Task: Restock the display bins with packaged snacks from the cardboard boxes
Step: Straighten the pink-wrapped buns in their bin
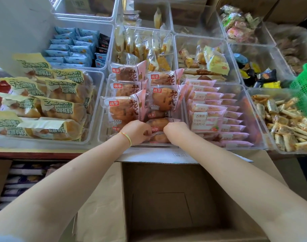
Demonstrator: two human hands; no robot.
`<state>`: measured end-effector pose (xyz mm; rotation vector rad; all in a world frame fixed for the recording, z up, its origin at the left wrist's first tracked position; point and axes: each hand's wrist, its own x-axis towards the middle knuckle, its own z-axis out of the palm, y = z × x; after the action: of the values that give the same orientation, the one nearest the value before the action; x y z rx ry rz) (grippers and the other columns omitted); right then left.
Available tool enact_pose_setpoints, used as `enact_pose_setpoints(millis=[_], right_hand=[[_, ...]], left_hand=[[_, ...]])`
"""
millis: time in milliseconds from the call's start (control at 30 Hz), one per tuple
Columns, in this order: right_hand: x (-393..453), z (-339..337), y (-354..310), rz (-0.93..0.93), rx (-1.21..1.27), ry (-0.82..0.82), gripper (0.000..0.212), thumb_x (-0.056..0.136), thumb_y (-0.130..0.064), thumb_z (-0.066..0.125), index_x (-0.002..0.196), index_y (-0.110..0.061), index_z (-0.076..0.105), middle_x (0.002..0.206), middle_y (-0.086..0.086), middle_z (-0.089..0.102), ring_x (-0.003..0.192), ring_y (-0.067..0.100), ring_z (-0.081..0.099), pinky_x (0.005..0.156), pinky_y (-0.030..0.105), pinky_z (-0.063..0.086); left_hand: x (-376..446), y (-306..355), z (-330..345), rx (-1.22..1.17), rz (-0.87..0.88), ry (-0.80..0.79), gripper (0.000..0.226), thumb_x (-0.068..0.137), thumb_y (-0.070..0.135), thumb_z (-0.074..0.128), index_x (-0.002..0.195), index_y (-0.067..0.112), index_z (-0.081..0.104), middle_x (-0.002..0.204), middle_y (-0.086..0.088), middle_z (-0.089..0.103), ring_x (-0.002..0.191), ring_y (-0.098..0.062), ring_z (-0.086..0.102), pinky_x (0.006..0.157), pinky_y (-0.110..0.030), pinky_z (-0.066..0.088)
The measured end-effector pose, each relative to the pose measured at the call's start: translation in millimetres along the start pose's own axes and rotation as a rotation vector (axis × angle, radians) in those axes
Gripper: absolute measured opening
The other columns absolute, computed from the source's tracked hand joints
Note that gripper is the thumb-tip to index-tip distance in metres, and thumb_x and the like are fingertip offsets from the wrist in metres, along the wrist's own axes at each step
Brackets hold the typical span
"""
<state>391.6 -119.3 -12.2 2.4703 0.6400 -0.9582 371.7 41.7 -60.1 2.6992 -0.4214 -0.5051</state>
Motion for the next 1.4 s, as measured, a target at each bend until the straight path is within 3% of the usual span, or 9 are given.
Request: enact_pose_setpoints(millis=[100,200,300,467,667,767,933,1200,1400], right_hand=[[1.4,-1.6,4.9,-0.02,-0.002,-0.008,0.037,0.091,-0.005,0.063,0.127,-0.013,0.06,0.107,0.004,0.058,0.106,0.028,0.06,0.079,0.037,0.049],[1.9,-11.5,21.7,-0.033,0.066,0.096,0.025,0.089,-0.004,0.062,0.114,-0.009,0.065,0.086,0.004,0.053,0.08,0.026,0.058,0.071,0.037,0.048],[8.9,-8.3,32.3,-0.056,0.067,0.403,0.025,0.094,-0.007,0.055,0.118,-0.011,0.058,0.111,0.009,0.058,0.106,0.03,0.057,0.078,0.038,0.042],[25.2,14.2,34.0,-0.066,0.034,0.43,0.042,0.09,0.002,0.053,0.129,-0.013,0.052,0.121,0.01,0.059,0.116,0.031,0.054,0.097,0.04,0.04],[32.6,14.0,32.3,-0.044,0.07,0.432,0.038,0.088,0.009,0.047,0.121,-0.008,0.052,0.116,0.013,0.059,0.11,0.035,0.055,0.099,0.043,0.041],[37.9,11.7,33.8,-0.029,0.067,0.4,0.035,0.088,0.01,0.048,0.118,-0.007,0.055,0.116,0.014,0.062,0.11,0.036,0.058,0.097,0.044,0.042],[49.8,15.0,26.0,0.019,-0.035,0.331,0.034,0.09,0.001,0.053,0.122,-0.009,0.061,0.126,0.012,0.062,0.119,0.031,0.055,0.106,0.041,0.033],[48.2,19.2,26.6,-0.028,0.085,0.334,0.058,0.087,-0.007,0.061,0.139,-0.007,0.036,0.127,0.018,0.055,0.114,0.036,0.057,0.096,0.042,0.043],[39.5,5.1,30.4,-0.079,0.041,0.407,0.034,0.087,0.003,0.053,0.119,-0.01,0.054,0.113,0.011,0.064,0.105,0.034,0.062,0.096,0.04,0.041]], left_hand=[[6.5,9.2,-7.0,0.311,0.073,-0.112,0.018,0.093,0.033,0.058,0.103,0.025,0.071,0.096,0.0,0.067,0.082,-0.024,0.06,0.072,-0.032,0.051],[10.0,18.9,-15.6,0.474,0.305,0.076,0.024,0.095,0.035,0.056,0.105,0.017,0.068,0.099,-0.005,0.066,0.09,-0.028,0.064,0.072,-0.036,0.051],[14.0,21.0,-9.9,0.434,0.463,0.201,0.037,0.09,0.033,0.063,0.119,0.011,0.062,0.109,-0.009,0.063,0.101,-0.03,0.06,0.085,-0.042,0.052],[20.6,2.0,9.0,0.559,0.344,-0.006,0.052,0.103,0.035,0.039,0.151,0.015,0.035,0.155,-0.006,0.036,0.141,-0.027,0.036,0.118,-0.04,0.023],[29.0,-9.3,7.0,0.661,0.279,-0.15,0.057,0.105,0.04,0.023,0.158,0.023,0.01,0.166,0.003,0.006,0.153,-0.022,-0.001,0.123,-0.046,0.0],[27.0,-7.6,3.4,0.667,0.272,-0.132,0.055,0.105,0.038,0.027,0.157,0.025,0.017,0.165,0.003,0.012,0.152,-0.024,0.004,0.122,-0.047,0.003],[3.7,10.1,-5.8,0.665,0.495,0.121,0.024,0.083,0.009,0.052,0.089,0.014,0.075,0.099,-0.003,0.064,0.094,-0.024,0.059,0.075,-0.033,0.05],[-1.1,-2.3,0.4,0.531,0.306,0.214,0.027,0.072,-0.001,0.055,0.097,0.004,0.064,0.094,-0.012,0.057,0.079,-0.028,0.057,0.062,-0.038,0.054],[0.8,-5.2,-0.2,0.534,0.243,0.153,0.022,0.071,0.0,0.07,0.092,0.005,0.068,0.093,-0.011,0.058,0.076,-0.027,0.061,0.058,-0.036,0.054]])
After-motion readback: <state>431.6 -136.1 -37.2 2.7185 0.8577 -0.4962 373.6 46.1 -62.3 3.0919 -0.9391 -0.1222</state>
